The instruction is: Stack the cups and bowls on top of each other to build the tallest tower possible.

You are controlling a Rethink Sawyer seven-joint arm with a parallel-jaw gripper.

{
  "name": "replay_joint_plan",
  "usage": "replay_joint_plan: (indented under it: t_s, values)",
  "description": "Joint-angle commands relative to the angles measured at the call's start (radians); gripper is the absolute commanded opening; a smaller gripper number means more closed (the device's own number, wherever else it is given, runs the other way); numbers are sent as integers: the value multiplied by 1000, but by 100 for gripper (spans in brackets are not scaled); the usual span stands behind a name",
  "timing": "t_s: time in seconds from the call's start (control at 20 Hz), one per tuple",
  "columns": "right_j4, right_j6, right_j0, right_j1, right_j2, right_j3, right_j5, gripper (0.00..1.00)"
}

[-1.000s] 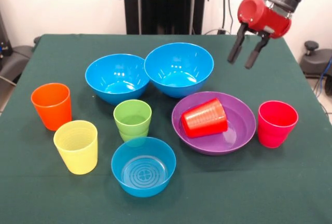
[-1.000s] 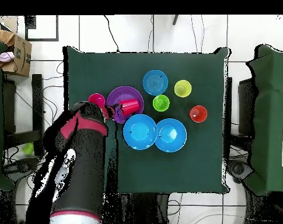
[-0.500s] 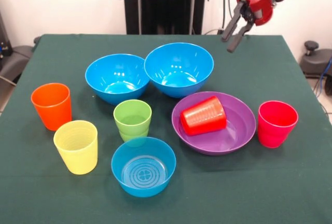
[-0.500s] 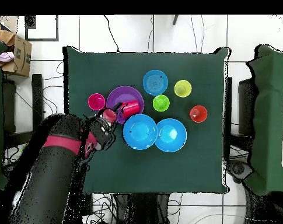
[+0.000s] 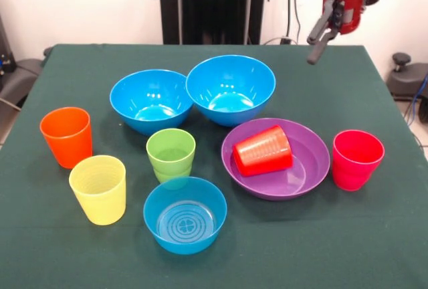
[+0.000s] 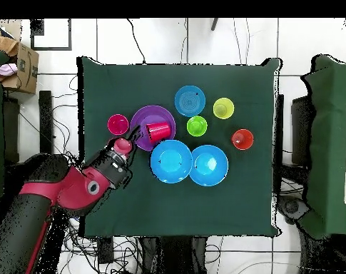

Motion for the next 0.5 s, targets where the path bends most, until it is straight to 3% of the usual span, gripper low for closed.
replay_joint_plan:
  t_s: [0.05, 0.35, 0.5]
  values:
    - [59, 241, 4, 116, 61, -51, 51, 100]
    - [112, 288, -34, 176, 97, -77, 29, 100]
    - [134, 300, -23, 202, 90, -97, 45, 100]
